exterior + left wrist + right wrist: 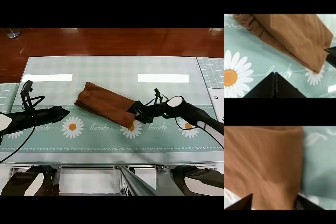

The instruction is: Fold the shirts.

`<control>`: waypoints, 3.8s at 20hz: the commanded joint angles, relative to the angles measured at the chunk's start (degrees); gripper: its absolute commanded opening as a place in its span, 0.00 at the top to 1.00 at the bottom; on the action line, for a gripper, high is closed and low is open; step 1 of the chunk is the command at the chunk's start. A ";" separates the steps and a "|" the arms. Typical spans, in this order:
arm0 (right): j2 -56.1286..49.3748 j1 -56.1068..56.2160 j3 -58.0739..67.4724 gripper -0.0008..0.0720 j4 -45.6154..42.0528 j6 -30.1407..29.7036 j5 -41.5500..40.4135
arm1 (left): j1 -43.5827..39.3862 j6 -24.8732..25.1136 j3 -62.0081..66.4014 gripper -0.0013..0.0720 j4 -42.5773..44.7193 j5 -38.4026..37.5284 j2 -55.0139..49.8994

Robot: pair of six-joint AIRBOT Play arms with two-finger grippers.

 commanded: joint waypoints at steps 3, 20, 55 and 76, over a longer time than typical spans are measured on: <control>-9.07 2.54 15.02 0.95 -1.92 -9.25 8.92 | -0.02 0.07 0.00 0.94 0.04 -0.02 -0.04; -2.47 -19.74 75.32 0.95 -33.05 6.51 43.78 | -0.17 3.76 0.00 0.94 0.07 -3.52 -0.04; 30.23 -58.25 30.18 0.95 -12.07 -2.03 31.76 | 8.83 24.20 24.33 0.95 -5.66 6.91 -6.27; -3.58 -0.85 29.68 0.95 -53.59 9.42 23.80 | -3.37 2.99 33.44 0.94 21.05 -10.03 -29.22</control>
